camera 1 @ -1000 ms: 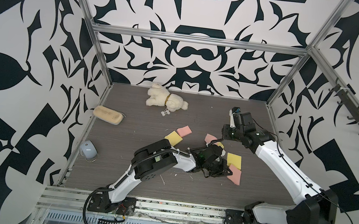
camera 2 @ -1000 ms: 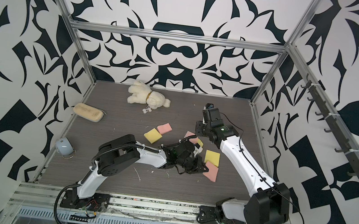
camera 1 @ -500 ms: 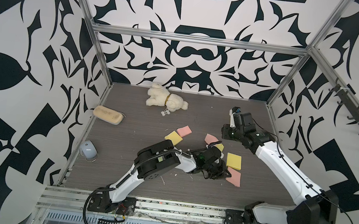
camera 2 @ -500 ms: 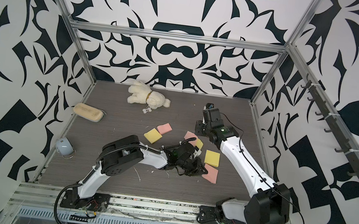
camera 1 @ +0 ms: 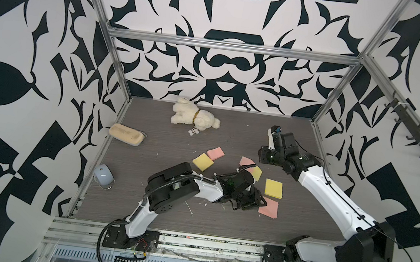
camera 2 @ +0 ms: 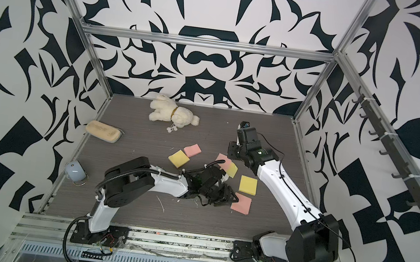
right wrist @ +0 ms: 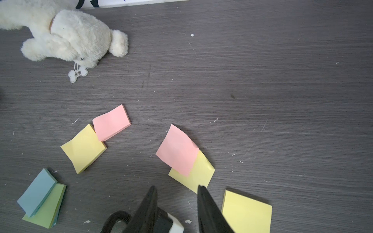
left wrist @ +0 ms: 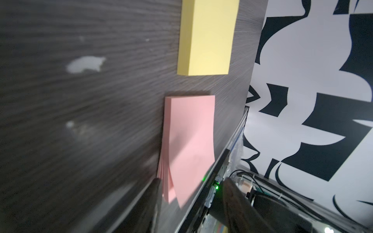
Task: Tear off pages from different memo pads
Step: Place the memo pad at the center of the board, then move the memo pad to the center of the board.
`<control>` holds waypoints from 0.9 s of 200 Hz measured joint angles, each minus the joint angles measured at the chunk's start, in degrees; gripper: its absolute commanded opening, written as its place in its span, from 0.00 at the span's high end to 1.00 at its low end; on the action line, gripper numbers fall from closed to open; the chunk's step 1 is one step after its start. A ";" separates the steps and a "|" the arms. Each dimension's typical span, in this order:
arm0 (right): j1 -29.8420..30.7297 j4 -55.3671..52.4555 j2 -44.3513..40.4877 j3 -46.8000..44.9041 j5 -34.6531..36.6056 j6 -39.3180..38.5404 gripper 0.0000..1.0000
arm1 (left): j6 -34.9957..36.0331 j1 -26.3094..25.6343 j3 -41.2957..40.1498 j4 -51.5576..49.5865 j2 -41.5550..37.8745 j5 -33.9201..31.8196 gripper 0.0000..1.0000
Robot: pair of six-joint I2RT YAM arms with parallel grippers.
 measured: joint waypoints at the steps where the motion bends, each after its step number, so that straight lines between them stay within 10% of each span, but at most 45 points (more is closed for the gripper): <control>1: 0.00 0.02 0.02 0.00 -0.02 0.00 0.63 | 0.13 0.02 -0.11 -0.09 -0.20 -0.04 0.39; 93: 3.63 2.14 3.26 -2.19 -2.43 2.75 0.63 | 16.37 6.69 -10.01 -20.20 -24.81 -8.46 0.35; 180: 14.62 5.07 18.82 1.05 -3.93 8.24 0.63 | 27.52 33.70 -19.76 -34.23 -40.46 -14.03 0.33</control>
